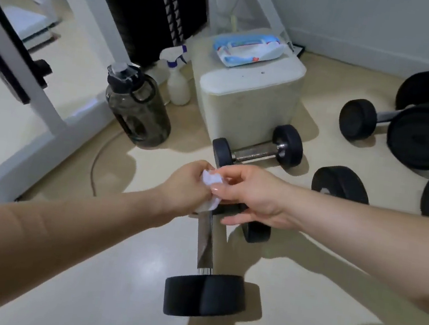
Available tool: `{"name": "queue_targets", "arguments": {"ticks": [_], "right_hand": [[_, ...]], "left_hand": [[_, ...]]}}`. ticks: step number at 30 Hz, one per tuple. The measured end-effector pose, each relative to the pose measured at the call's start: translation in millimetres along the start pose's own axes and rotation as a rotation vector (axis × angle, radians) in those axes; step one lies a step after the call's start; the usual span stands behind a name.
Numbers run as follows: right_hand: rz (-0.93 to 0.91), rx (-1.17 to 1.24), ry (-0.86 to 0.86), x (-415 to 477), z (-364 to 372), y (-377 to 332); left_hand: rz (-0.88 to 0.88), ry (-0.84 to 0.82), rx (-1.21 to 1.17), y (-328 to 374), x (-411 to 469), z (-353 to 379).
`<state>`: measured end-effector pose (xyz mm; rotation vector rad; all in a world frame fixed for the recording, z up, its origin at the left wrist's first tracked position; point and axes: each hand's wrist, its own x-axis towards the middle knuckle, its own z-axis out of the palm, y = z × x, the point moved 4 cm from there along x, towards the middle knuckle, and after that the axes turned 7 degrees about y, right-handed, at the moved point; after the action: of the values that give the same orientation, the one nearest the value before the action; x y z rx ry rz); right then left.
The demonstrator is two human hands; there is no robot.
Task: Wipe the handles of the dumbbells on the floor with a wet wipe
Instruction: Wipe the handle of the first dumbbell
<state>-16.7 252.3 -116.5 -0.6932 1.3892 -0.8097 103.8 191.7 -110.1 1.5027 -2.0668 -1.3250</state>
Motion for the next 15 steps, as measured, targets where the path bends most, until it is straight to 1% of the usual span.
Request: {"name": "queue_targets", "arguments": {"ticks": [1, 2, 4, 5, 6, 7, 8, 9, 10, 12, 13, 15], "right_hand": [[0.031, 0.024, -0.008, 1.0, 11.4, 6.4], [0.055, 0.029, -0.016, 1.3, 24.5, 10.8], [0.043, -0.021, 0.011, 2.2, 28.6, 18.2], [0.001, -0.092, 0.071, 3.2, 23.9, 20.9], [-0.042, -0.191, 0.166, 7.0, 19.8, 25.4], [-0.063, -0.293, 0.262, 11.8, 17.9, 30.3], [-0.050, -0.376, 0.330, 16.0, 19.0, 36.0], [-0.014, -0.436, 0.344, 19.1, 22.5, 43.2], [0.028, -0.482, 0.319, 21.4, 26.8, 51.4], [0.106, -0.555, 0.266, 21.7, 33.5, 63.5], [0.136, -0.578, 0.261, 18.5, 35.1, 63.8], [0.150, -0.600, 0.266, 9.2, 33.5, 56.1]], "left_hand": [[-0.011, -0.022, -0.019, -3.7, -0.7, -3.4], [-0.018, -0.079, -0.003, -11.7, -2.9, -8.6], [-0.012, -0.223, 0.100, -23.9, -8.9, -12.0], [-0.009, -0.275, 0.143, -29.6, -12.9, -12.7], [0.012, -0.301, 0.207, -35.7, -17.2, -15.8], [0.076, -0.305, 0.313, -42.5, -20.7, -19.8], [0.180, -0.312, 0.449, -48.8, -25.8, -21.9], [0.299, -0.357, 0.564, -54.6, -34.3, -18.4], [0.400, -0.433, 0.656, -60.6, -45.9, -9.9], [0.528, -0.586, 0.813, -75.9, -70.1, 12.3], [0.606, -0.605, 0.881, -81.0, -79.2, 22.1], [0.803, -0.510, 0.957, -86.0, -84.5, 36.8]]}}
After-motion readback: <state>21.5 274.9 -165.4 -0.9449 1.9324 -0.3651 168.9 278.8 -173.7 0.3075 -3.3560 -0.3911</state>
